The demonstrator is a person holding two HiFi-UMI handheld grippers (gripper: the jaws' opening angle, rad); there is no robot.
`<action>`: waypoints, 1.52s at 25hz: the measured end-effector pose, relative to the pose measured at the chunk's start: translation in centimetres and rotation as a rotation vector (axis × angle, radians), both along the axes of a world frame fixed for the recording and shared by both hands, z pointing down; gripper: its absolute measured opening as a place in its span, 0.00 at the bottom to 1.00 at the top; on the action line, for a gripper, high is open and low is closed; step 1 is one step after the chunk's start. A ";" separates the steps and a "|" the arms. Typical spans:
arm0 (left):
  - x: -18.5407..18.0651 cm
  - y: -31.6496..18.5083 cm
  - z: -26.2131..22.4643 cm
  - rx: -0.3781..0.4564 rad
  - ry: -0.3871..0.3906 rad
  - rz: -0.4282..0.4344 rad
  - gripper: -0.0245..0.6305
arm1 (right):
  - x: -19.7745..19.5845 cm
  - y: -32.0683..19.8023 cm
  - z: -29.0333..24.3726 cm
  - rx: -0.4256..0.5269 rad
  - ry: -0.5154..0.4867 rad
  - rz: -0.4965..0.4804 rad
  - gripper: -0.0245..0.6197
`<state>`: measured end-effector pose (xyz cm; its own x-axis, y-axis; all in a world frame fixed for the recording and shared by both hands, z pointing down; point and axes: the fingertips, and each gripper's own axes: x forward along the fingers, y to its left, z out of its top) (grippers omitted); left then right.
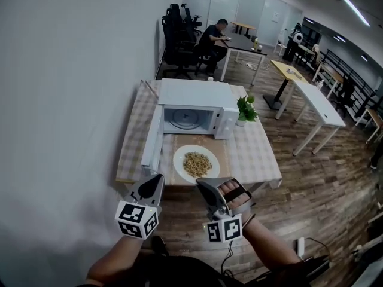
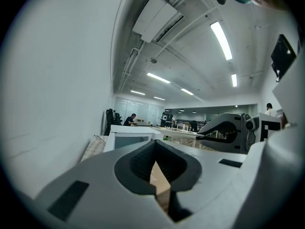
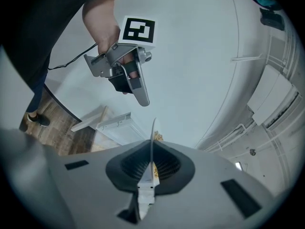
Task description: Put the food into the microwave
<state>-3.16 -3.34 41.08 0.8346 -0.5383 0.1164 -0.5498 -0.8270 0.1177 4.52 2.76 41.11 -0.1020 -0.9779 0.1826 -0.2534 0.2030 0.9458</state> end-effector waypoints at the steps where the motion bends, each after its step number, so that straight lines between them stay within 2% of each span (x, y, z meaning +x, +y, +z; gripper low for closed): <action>1: 0.1 -0.5 -0.2 0.009 -0.001 0.003 0.05 | 0.1 -0.6 -0.2 0.003 0.005 0.003 0.07; 23: 0.0 -9.7 -0.9 0.006 0.048 0.123 0.05 | 1.1 -12.3 1.4 -0.022 0.075 0.104 0.07; 32: 0.4 -12.5 -0.6 -0.004 0.052 0.118 0.05 | 3.5 -16.9 4.4 -0.070 0.083 0.108 0.07; 38: 1.9 -14.9 0.3 -0.027 0.014 0.049 0.05 | 6.2 -19.8 7.4 -0.107 0.102 0.067 0.07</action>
<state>-1.28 -18.28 41.40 0.8618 -0.4931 0.1187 -0.5065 -0.8495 0.1480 10.71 -17.09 48.48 -0.0133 -0.9563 0.2919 -0.1738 0.2897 0.9412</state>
